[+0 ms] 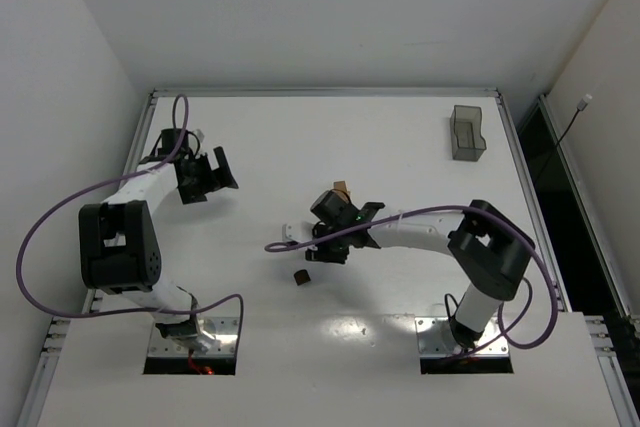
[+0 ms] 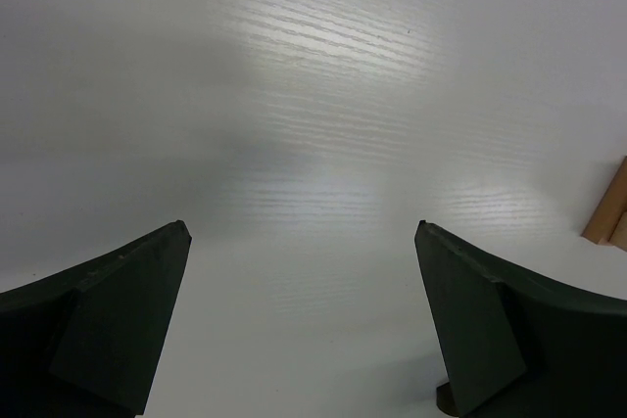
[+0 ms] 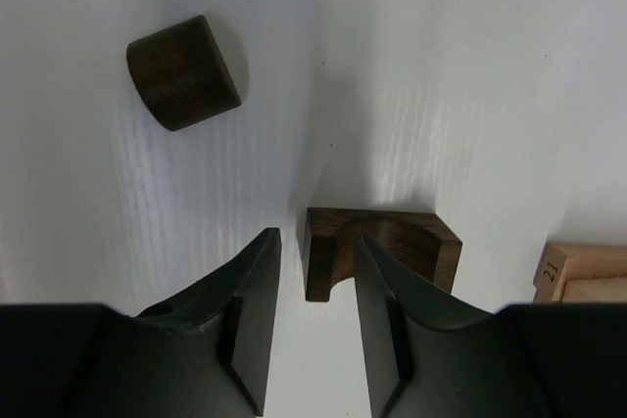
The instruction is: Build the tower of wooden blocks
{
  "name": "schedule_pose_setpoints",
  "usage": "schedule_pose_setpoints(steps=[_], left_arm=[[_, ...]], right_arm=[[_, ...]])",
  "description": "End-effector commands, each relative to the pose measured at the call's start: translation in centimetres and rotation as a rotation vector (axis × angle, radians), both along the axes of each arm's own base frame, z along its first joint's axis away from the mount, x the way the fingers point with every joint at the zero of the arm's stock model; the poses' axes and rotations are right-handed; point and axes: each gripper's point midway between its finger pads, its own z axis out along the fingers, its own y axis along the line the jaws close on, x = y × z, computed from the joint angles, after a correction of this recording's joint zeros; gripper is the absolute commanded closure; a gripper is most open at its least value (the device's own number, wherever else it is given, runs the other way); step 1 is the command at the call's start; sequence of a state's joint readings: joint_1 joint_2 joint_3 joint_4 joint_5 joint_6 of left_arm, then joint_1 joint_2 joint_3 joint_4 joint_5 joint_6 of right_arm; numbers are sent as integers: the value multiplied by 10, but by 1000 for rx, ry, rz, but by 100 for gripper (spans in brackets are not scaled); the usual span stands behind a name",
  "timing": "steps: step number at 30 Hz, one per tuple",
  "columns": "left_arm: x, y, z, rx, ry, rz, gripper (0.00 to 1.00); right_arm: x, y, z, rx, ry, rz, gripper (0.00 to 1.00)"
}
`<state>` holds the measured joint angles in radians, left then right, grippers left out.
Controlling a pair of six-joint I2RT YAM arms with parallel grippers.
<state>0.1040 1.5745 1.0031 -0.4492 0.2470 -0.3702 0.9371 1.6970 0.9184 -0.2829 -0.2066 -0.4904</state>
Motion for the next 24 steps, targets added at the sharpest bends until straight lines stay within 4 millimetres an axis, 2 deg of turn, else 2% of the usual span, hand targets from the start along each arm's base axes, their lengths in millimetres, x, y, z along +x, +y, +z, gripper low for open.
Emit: schedule_pose_setpoints(steps=[1, 2, 5, 10, 15, 17, 19, 20, 22, 23, 24], left_arm=[[10, -1, 11, 11, -41, -18, 1], [10, -1, 11, 11, -41, -18, 1], [10, -1, 11, 11, -41, -18, 1], [10, -1, 11, 11, -41, -18, 1], [10, -1, 11, 11, -41, -18, 1], [10, -1, 11, 11, -41, -18, 1], [10, -1, 11, 16, -43, -25, 1], [10, -2, 12, 8, -44, -30, 1], [11, -2, 15, 9, -53, -30, 1], [10, -4, 15, 0, -54, -36, 1], [8, -4, 12, 5, -47, -45, 1]], right_arm=[[13, 15, 9, 34, -20, -8, 68], [14, 16, 11, 34, -20, -8, 74], [13, 15, 7, 10, -3, -8, 81], [11, 12, 1, -28, 25, -9, 88], [12, 13, 3, -28, 26, -9, 100], [2, 13, 2, -22, 73, 13, 100], [-1, 16, 11, 3, 106, 22, 100], [-6, 29, 24, 53, 148, 46, 100], [-7, 31, 40, 92, 242, 14, 100], [-2, 44, 61, 147, 262, 12, 100], [-10, 47, 75, 189, 357, 4, 100]])
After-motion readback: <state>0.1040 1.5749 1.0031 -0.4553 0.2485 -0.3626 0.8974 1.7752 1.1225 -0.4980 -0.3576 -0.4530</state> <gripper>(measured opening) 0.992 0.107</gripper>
